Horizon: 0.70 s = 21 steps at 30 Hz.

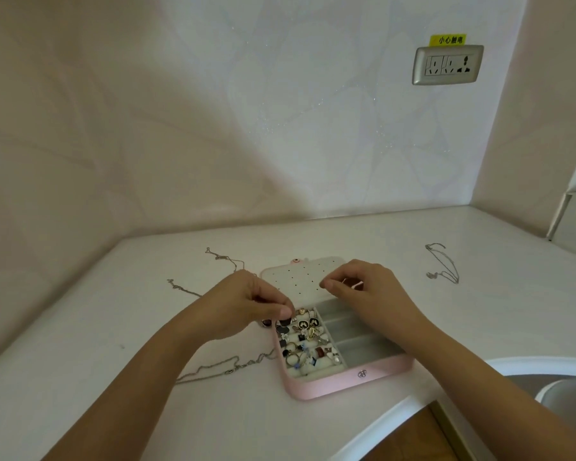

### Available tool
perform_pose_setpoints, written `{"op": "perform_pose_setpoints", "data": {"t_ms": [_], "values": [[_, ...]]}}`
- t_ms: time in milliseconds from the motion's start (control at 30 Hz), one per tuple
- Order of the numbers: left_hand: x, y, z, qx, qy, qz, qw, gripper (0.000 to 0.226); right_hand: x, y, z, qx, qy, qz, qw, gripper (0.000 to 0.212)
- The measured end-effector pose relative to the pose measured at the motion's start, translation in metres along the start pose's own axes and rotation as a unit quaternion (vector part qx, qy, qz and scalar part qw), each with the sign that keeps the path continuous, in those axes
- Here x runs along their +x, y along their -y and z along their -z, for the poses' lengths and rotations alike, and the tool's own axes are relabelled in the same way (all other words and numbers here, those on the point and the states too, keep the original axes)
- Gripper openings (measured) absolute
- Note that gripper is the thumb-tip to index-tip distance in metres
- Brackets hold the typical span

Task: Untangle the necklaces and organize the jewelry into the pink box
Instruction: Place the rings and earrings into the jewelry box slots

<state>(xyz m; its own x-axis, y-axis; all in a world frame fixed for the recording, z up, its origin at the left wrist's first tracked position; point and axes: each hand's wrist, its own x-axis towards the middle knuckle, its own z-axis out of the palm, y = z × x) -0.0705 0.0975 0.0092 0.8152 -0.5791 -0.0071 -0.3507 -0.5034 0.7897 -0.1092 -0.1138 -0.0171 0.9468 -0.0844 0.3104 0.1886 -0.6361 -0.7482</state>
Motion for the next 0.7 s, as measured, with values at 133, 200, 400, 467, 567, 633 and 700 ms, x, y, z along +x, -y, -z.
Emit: {"op": "perform_pose_setpoints", "data": {"t_ms": [133,200,400,467,567,633,700], "values": [[0.0029,-0.0002,-0.0042,0.039,0.021,-0.01,0.999,0.023,0.0,-0.0061,-0.0019,-0.041,0.021,-0.003,0.999,0.015],[0.0043,-0.0011,-0.0066,0.06,0.029,-0.012,0.998,0.019,0.001,-0.0063,-0.0026,-0.049,0.019,0.0,0.999,0.016],[0.0047,-0.0026,-0.0064,0.103,0.044,-0.017,0.994,0.017,0.0019,-0.0074,-0.0029,-0.051,0.02,0.001,0.999,0.021],[0.0037,-0.0037,-0.0053,0.118,0.048,-0.019,0.992,0.014,0.0023,-0.0073,-0.0029,-0.053,0.023,-0.003,0.998,0.022],[0.0034,-0.0046,-0.0049,0.142,0.058,-0.018,0.988,0.016,0.0026,-0.0078,-0.0031,-0.052,0.027,-0.008,0.998,0.024],[0.0029,-0.0049,-0.0054,0.158,0.065,-0.014,0.985,0.021,0.0027,-0.0085,-0.0033,-0.052,0.031,-0.009,0.998,0.025],[0.0041,-0.0042,-0.0067,0.166,0.067,-0.018,0.984,0.021,0.0029,-0.0091,-0.0034,-0.054,0.033,-0.007,0.998,0.026]]}}
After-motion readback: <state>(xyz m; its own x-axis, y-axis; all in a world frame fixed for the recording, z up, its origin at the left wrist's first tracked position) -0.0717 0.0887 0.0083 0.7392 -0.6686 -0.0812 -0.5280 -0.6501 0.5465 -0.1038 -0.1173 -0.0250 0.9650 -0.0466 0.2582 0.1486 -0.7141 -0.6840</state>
